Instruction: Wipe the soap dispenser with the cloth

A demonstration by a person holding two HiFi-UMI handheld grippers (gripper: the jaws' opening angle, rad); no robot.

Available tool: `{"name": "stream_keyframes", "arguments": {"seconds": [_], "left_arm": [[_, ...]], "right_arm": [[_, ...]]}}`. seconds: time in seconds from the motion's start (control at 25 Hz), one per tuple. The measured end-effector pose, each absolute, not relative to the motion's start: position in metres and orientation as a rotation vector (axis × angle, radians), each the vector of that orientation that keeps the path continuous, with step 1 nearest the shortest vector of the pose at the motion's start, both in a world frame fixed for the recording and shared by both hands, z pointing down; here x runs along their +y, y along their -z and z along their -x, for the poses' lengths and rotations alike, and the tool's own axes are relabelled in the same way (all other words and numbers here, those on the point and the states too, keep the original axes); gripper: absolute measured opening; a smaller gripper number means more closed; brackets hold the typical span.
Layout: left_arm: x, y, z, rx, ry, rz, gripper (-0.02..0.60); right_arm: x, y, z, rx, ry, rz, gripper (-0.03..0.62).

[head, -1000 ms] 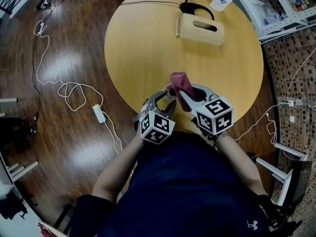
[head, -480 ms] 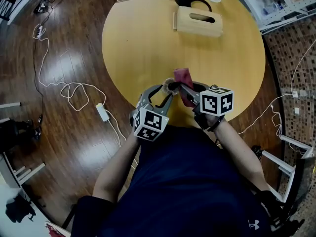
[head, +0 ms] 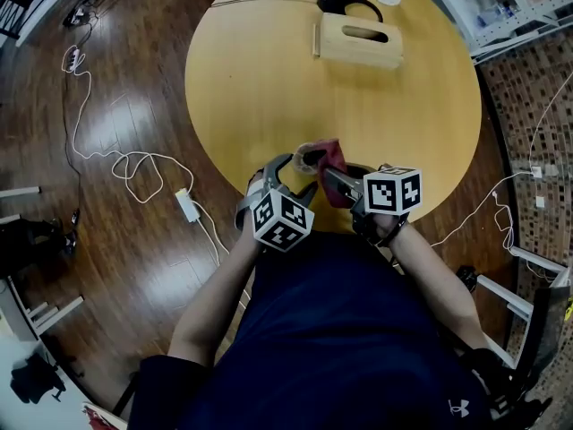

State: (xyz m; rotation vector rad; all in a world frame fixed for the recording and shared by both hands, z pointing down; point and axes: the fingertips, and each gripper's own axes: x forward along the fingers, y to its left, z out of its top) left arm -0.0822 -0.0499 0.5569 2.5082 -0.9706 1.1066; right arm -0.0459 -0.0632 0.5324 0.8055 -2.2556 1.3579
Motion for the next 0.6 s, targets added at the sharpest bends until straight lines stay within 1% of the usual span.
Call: {"name": "stream_keyframes", "arguments": {"seconds": [0.08, 0.16, 0.48, 0.56, 0.6], "left_arm": [[-0.053, -0.561, 0.082, -0.926, -1.21, -2.561, 0.319], [-0.059, -0.561, 0.082, -0.883, -1.264, -2.6, 0.282], [-0.064, -0.562, 0.084, -0.409, -1.402, -2.849, 0.278], [-0.065, -0.56, 0.086, -0.425, -1.418, -2.841, 0.288], [-0.066, -0.559, 0.087, -0.484, -1.393, -2.812, 0.305]], "right_arm": [[-0.076, -0.532, 0.044, -2.26, -1.352, -0.824, 0.075], [-0.083, -0.531, 0.046, -2.267, -1.359, -0.815, 0.075], [-0.048, -0.533, 0.051, -2.237, -1.417, -0.72, 0.075], [-0.054, -0.53, 0.05, -2.242, -1.419, -0.739, 0.075], [-0.062, -0.529, 0.048, -2.249, -1.41, -0.761, 0.075]]}}
